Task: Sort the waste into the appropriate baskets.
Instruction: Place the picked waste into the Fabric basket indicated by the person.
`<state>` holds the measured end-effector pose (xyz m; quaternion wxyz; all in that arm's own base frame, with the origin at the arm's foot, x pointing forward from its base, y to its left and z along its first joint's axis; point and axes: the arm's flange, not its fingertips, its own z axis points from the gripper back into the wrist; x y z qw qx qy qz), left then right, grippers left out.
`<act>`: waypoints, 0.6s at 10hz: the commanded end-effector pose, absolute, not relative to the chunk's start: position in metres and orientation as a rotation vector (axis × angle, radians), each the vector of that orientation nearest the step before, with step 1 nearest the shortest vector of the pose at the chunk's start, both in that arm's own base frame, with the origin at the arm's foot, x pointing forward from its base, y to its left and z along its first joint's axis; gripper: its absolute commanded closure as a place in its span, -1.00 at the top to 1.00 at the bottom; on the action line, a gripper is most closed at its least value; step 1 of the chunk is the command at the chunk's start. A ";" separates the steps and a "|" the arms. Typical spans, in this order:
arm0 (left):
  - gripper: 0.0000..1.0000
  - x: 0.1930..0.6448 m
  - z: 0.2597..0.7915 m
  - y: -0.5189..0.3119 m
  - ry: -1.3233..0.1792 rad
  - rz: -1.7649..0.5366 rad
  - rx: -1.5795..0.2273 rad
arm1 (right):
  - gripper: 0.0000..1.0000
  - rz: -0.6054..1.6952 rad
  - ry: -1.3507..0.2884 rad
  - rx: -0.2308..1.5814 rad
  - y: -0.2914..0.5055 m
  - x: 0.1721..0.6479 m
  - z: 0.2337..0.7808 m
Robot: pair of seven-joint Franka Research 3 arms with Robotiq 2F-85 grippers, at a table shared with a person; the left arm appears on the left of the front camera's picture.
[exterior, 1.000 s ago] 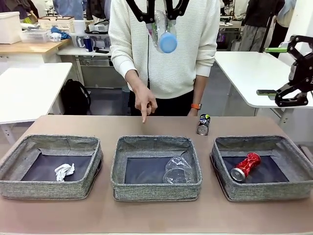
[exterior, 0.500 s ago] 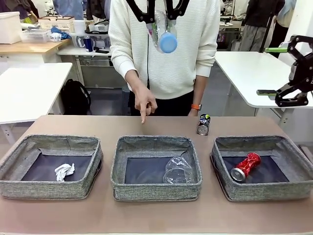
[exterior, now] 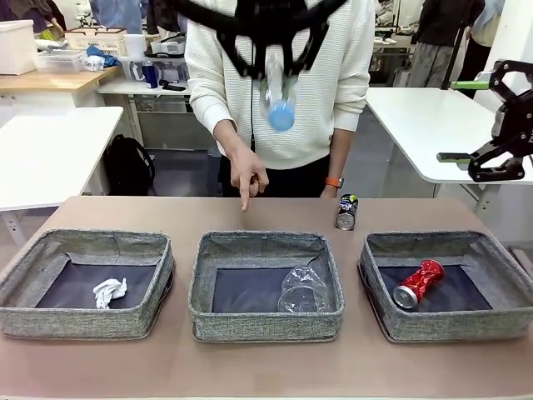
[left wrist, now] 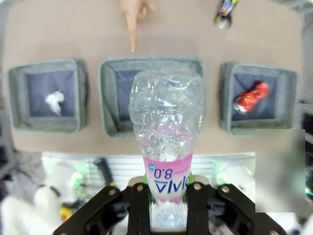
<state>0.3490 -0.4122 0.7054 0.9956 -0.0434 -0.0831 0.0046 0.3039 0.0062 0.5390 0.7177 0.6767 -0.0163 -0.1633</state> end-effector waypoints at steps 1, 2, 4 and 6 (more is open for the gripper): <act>-0.56 0.331 0.636 -0.370 -0.255 -0.042 -0.086 | 1.00 -0.341 -0.048 1.517 0.008 0.305 0.540; -0.56 0.332 0.612 -0.366 -0.264 -0.065 -0.085 | 1.00 -0.341 -0.048 1.517 0.008 0.305 0.540; -0.56 0.343 0.567 -0.363 -0.250 -0.156 -0.092 | 1.00 -0.341 -0.048 1.517 0.008 0.305 0.540; -0.56 0.354 0.524 -0.371 -0.141 -0.149 -0.073 | 1.00 -0.341 -0.048 1.517 0.008 0.305 0.540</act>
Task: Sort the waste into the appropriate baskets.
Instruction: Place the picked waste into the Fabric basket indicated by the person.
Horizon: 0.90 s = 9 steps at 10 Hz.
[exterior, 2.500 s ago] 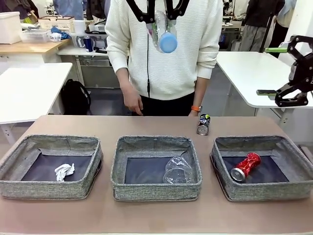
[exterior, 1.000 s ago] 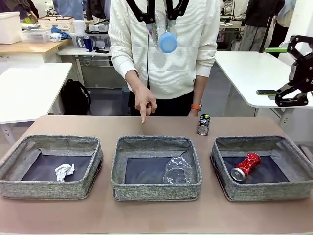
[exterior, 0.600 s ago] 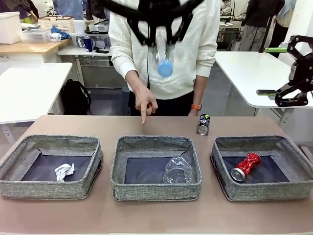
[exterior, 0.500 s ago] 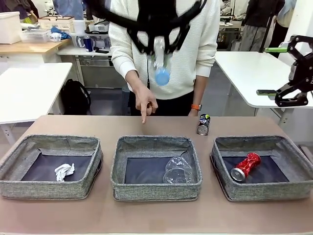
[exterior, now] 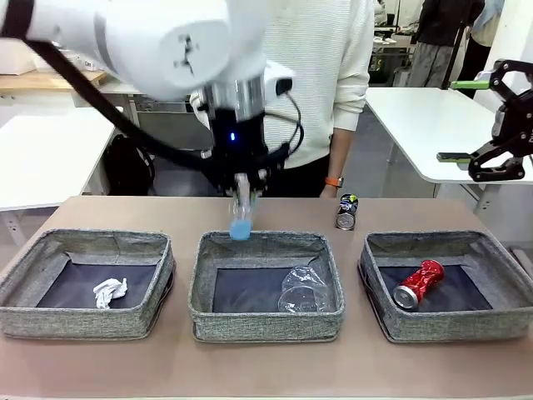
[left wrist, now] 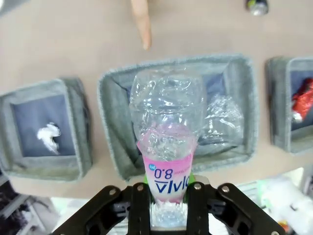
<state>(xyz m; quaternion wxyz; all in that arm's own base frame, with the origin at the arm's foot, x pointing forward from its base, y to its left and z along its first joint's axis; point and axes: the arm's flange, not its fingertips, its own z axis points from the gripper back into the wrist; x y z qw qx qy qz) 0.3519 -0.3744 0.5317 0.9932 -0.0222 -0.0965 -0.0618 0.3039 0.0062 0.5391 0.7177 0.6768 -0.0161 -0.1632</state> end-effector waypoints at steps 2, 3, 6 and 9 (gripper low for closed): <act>-0.56 0.352 0.505 -0.377 -0.124 -0.131 -0.095 | 1.00 -0.341 -0.048 1.517 0.008 0.305 0.540; -0.56 0.347 0.500 -0.379 -0.105 -0.149 -0.156 | 1.00 -0.341 -0.048 1.517 0.008 0.305 0.540; -0.56 0.346 0.495 -0.380 -0.098 -0.114 -0.180 | 1.00 -0.341 -0.048 1.517 0.008 0.305 0.540; -0.56 0.348 0.494 -0.383 -0.095 -0.114 -0.167 | 1.00 -0.341 -0.048 1.517 0.008 0.305 0.540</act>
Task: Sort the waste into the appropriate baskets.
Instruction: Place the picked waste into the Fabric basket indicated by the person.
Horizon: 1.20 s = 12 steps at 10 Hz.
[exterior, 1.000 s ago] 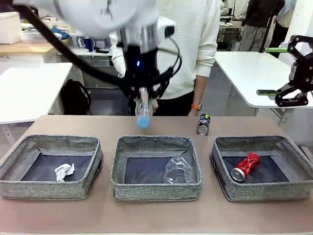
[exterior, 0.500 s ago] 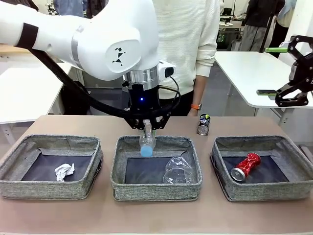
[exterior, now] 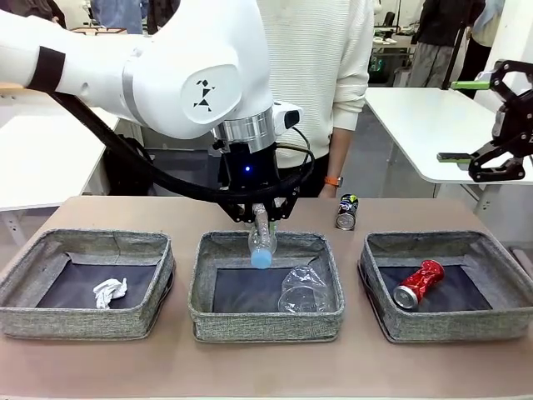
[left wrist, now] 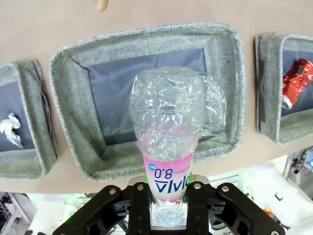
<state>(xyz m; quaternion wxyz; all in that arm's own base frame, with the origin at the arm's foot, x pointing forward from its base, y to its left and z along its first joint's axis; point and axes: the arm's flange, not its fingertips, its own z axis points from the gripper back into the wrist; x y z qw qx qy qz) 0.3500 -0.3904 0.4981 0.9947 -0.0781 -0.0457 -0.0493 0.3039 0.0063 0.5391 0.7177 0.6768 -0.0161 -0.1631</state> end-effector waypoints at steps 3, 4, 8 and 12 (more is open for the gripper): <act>0.58 0.348 0.493 -0.380 -0.088 -0.108 -0.169 | 1.00 -0.341 -0.048 1.517 0.008 0.305 0.540; 1.00 0.348 0.493 -0.379 -0.089 -0.104 -0.165 | 1.00 -0.341 -0.048 1.517 0.008 0.305 0.540; 1.00 0.347 0.494 -0.378 -0.085 -0.108 -0.179 | 1.00 -0.341 -0.048 1.517 0.008 0.305 0.540; 1.00 0.349 0.496 -0.376 -0.062 -0.123 -0.207 | 1.00 -0.341 -0.048 1.517 0.008 0.305 0.540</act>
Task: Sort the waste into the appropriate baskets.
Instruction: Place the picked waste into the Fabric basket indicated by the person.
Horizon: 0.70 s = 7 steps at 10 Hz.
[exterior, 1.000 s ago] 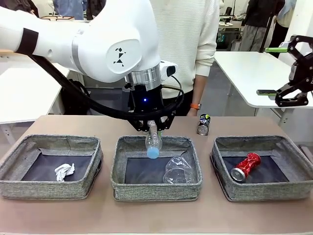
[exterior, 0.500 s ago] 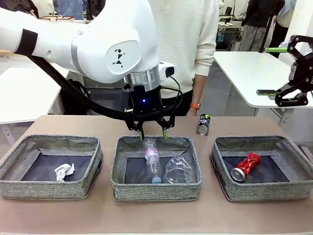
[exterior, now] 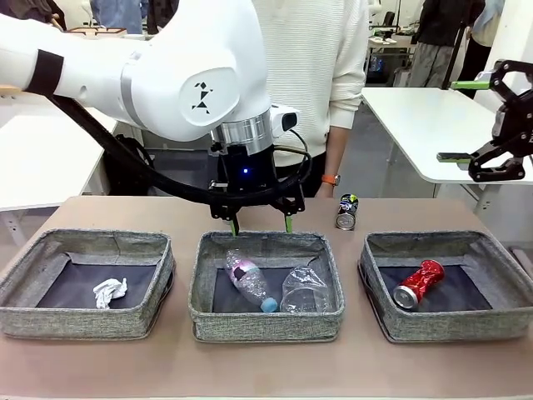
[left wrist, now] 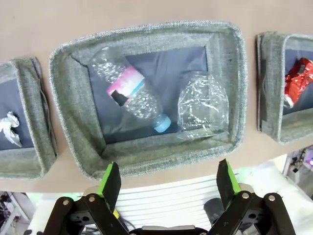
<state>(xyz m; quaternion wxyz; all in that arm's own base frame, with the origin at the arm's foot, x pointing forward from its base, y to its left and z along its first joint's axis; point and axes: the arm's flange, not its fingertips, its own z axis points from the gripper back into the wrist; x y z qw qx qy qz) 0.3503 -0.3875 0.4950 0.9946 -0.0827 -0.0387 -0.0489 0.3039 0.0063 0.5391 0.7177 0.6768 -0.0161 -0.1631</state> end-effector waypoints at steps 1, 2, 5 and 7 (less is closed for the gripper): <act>1.00 0.349 0.499 -0.375 -0.037 -0.139 -0.222 | 1.00 -0.341 -0.048 1.517 0.008 0.305 0.540; 1.00 0.351 0.503 -0.369 0.045 -0.187 -0.244 | 1.00 -0.341 -0.048 1.517 0.008 0.305 0.540; 1.00 0.352 0.559 -0.303 0.223 -0.416 -0.414 | 1.00 -0.341 -0.048 1.517 0.008 0.305 0.540; 1.00 0.350 0.593 -0.249 0.225 -0.606 -0.767 | 1.00 -0.341 -0.048 1.517 0.008 0.305 0.540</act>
